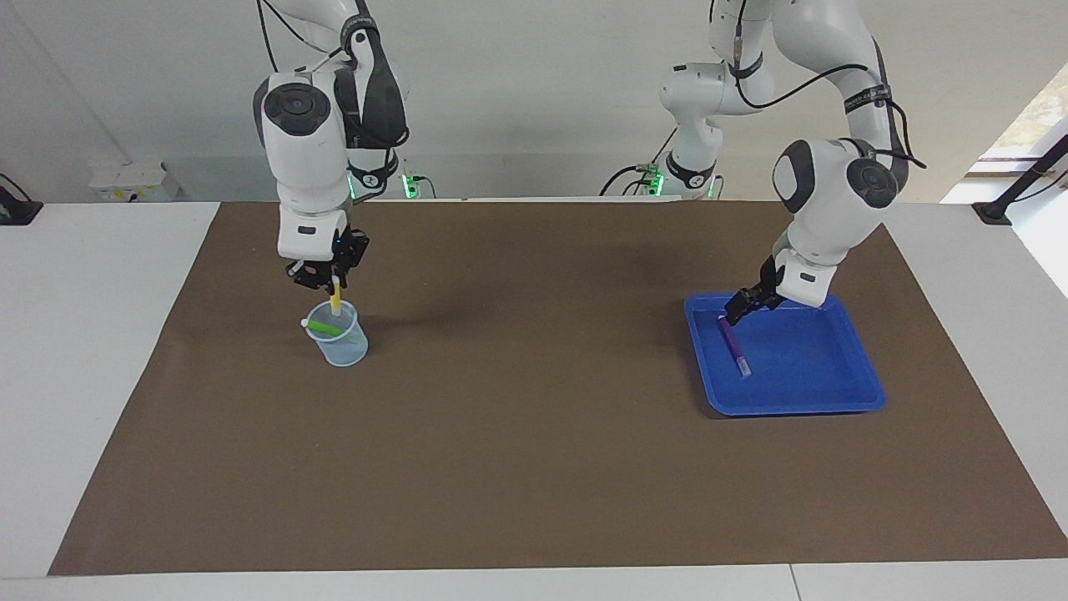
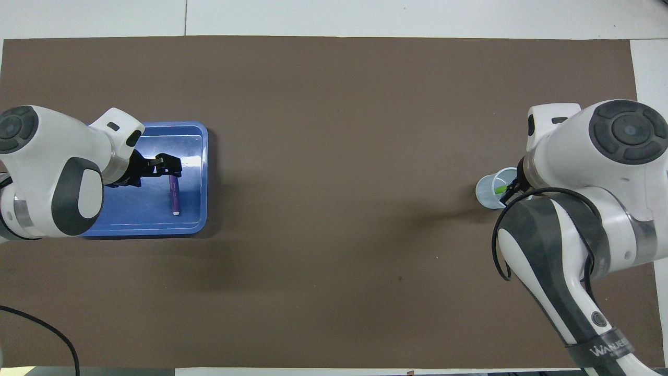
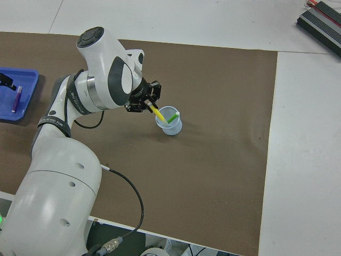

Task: Transfer and insert pens with both arms
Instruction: 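Grasp the purple pen with the left gripper while the right gripper returns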

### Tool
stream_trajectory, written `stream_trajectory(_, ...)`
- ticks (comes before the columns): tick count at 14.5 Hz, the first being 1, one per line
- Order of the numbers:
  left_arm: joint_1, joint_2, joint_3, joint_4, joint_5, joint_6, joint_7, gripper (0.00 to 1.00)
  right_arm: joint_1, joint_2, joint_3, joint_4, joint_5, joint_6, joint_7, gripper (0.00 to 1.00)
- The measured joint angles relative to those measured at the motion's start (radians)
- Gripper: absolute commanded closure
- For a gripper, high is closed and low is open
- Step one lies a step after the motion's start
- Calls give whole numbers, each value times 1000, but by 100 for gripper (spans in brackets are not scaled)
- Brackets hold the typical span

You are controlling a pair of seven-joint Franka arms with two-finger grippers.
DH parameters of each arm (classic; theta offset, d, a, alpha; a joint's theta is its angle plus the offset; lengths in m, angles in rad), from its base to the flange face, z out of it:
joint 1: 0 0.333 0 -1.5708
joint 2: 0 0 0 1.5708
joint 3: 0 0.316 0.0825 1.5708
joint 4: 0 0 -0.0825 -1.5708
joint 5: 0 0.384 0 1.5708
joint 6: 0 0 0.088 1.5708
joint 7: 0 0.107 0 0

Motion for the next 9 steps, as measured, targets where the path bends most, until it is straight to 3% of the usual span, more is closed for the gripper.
stream_trajectory(2, 0, 50, 0, 7, 0, 38, 48, 0, -1, -6, 0, -14, 0, 15, 0, 36)
stream_trajectory(4, 0, 89, -1, 23, 1, 50, 69, 0, -2, -12, 0, -17, 0, 20, 0, 0)
stream_trajectory(7, 0, 115, -1, 44, 1, 51, 75, 5, -3, -15, 0, -17, 0, 24, 0, 0)
stream_trajectory(9, 0, 121, -1, 52, 2, 51, 80, 15, -3, -15, 0, -16, 1, 25, 0, 0)
